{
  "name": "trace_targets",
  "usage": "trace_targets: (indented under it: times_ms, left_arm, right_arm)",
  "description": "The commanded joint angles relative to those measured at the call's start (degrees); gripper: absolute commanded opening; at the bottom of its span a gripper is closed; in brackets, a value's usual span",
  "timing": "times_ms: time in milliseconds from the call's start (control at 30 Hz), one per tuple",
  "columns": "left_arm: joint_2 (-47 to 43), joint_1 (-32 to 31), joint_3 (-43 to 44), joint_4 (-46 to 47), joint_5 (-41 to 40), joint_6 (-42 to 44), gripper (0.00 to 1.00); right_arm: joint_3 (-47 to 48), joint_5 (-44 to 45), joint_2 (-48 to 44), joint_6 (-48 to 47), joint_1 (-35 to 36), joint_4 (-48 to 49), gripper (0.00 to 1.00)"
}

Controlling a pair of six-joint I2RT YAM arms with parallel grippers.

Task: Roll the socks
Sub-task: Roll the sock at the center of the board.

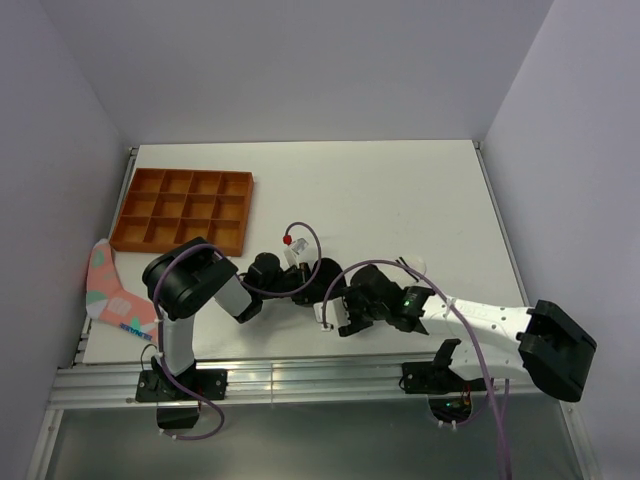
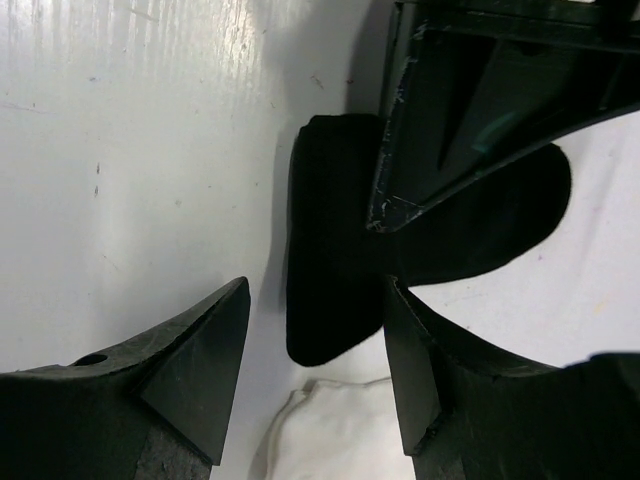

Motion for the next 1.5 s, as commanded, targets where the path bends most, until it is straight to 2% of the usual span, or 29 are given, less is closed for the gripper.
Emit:
trace_targets:
  times_ms: [0, 333, 500, 533, 667, 733, 833, 967, 1067, 1267, 1467]
  left_arm:
    - [5.4, -0.6, -4.2, -20.8, 0.0, 6.2, 0.00]
    - [5.0, -0.4, -4.6, -20.8, 0.6, 6.5, 0.00]
    - [4.8, -0.4, -4.2, -21.2, 1.2, 6.5, 0.00]
    - [4.7, -0.4, -4.0, -21.7, 1.1, 6.5, 0.00]
    - [3.5, -0.4, -3.3, -22.6, 0.9, 6.6, 0.00]
    - [2.5, -0.3, -3.3, -22.2, 0.4, 6.5, 0.00]
    - [-1.1, -0.3, -3.9, -20.3, -1.4, 4.8, 0.06]
    - [-6.9, -0.3, -2.6, -21.7, -5.0, 4.3, 0.25]
    - [-9.5, -0.1, -1.8, -23.3, -7.8, 4.3, 0.32]
    - [-14.4, 0.9, -2.6, -24.3, -12.9, 2.8, 0.35]
    - [-20.0, 1.9, -3.2, -29.5, -18.1, 3.5, 0.37]
  right_arm:
    - [-0.5, 1.1, 2.3, -1.5, 0.5, 4.4, 0.63]
    - [-1.8, 3.2, 7.3, -1.6, 0.5, 11.3, 0.61]
    - [-0.7, 3.1, 9.5, -1.6, 0.4, 11.4, 0.56]
    - [-0.5, 3.2, 10.1, -1.5, 0.4, 11.3, 0.54]
    - [4.1, 0.9, 12.2, 0.1, 0.0, 5.2, 0.35]
    - [7.6, -0.3, 13.3, 1.4, -0.1, -1.1, 0.31]
    - [10.4, -1.7, 13.7, 2.8, -0.3, -6.7, 0.28]
    - [14.1, -3.6, 16.5, 4.6, -0.8, -13.8, 0.26]
    - [15.1, -3.3, 18.5, 5.8, -1.1, -16.0, 0.23]
    - [16.4, -2.9, 21.1, 7.9, -1.6, -18.1, 0.22]
    - [19.0, -4.6, 23.8, 8.1, -3.7, -21.5, 0.21]
